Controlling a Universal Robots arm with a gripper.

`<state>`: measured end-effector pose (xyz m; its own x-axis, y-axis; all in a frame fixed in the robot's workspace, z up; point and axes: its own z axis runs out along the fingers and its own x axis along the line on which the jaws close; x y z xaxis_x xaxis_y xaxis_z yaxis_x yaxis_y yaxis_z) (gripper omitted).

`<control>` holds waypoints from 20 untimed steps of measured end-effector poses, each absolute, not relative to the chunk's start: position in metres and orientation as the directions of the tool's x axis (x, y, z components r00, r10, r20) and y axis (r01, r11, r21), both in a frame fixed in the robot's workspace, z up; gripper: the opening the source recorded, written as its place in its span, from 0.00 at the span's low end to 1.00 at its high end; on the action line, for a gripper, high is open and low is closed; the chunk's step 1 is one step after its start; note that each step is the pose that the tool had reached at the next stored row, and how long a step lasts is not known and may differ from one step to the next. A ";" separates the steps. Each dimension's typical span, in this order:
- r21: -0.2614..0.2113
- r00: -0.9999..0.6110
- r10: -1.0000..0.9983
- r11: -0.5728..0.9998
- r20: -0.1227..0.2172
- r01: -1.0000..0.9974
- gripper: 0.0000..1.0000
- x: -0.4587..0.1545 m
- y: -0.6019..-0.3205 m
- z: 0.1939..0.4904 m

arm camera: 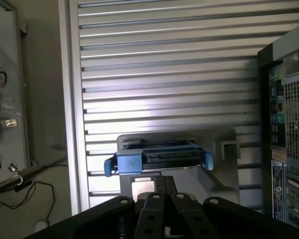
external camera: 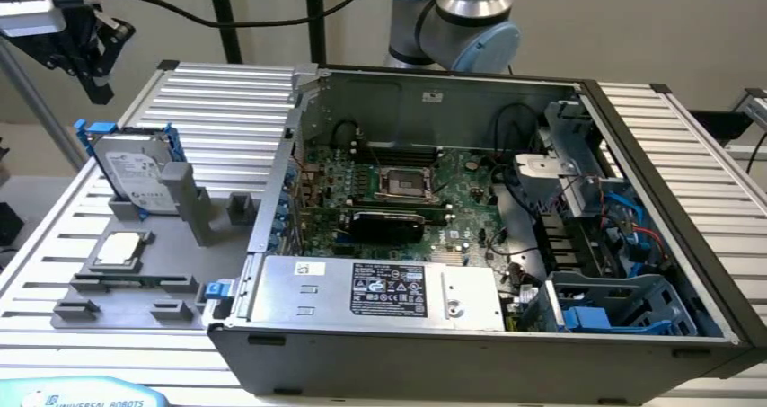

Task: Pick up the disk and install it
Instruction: 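Reach for the disk, then pick up the disk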

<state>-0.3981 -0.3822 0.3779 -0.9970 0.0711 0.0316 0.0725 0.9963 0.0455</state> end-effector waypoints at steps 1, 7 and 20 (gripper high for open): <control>0.045 -0.997 0.071 0.996 0.032 0.073 0.11 -0.403 -0.382 0.377; 0.046 -0.997 0.064 0.997 0.032 0.065 0.11 -0.423 -0.379 0.373; 0.045 -0.998 0.048 0.998 0.032 0.049 0.11 -0.425 -0.376 0.372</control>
<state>-0.4246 -0.3756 0.3718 -0.9983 0.0479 0.0318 0.0493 0.9977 0.0455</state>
